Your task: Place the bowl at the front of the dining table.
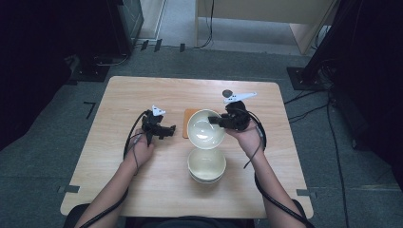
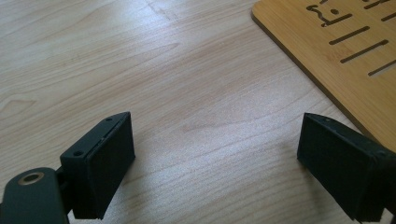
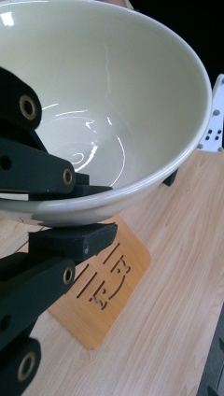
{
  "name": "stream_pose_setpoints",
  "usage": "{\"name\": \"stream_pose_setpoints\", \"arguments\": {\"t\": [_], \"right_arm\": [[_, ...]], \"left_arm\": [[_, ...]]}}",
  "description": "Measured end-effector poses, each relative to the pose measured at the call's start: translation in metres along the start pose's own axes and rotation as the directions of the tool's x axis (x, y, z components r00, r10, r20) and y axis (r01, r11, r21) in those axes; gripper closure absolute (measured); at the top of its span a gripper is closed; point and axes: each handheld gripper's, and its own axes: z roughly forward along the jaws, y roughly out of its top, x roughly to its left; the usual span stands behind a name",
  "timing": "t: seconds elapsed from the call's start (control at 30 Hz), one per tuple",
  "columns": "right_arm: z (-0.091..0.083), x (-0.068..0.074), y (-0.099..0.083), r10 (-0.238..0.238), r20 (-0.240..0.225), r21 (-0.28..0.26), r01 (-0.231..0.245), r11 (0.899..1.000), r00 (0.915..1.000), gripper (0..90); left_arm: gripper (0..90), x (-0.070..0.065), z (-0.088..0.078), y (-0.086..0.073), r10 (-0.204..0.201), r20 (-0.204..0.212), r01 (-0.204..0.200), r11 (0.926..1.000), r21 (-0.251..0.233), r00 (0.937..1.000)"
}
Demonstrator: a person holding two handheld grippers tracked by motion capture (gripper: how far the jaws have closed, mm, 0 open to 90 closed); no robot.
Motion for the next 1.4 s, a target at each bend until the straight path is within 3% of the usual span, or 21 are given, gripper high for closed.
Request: {"name": "stream_pose_setpoints", "arguments": {"t": [1.4], "right_arm": [[0.013, -0.028, 0.004, 0.040, 0.026, -0.014, -0.039, 0.999, 0.9989, 81.3]], "left_arm": [[10.6, 0.000, 0.000, 0.000, -0.002, -0.001, 0.002, 1.0000, -0.004, 1.0000]]}}
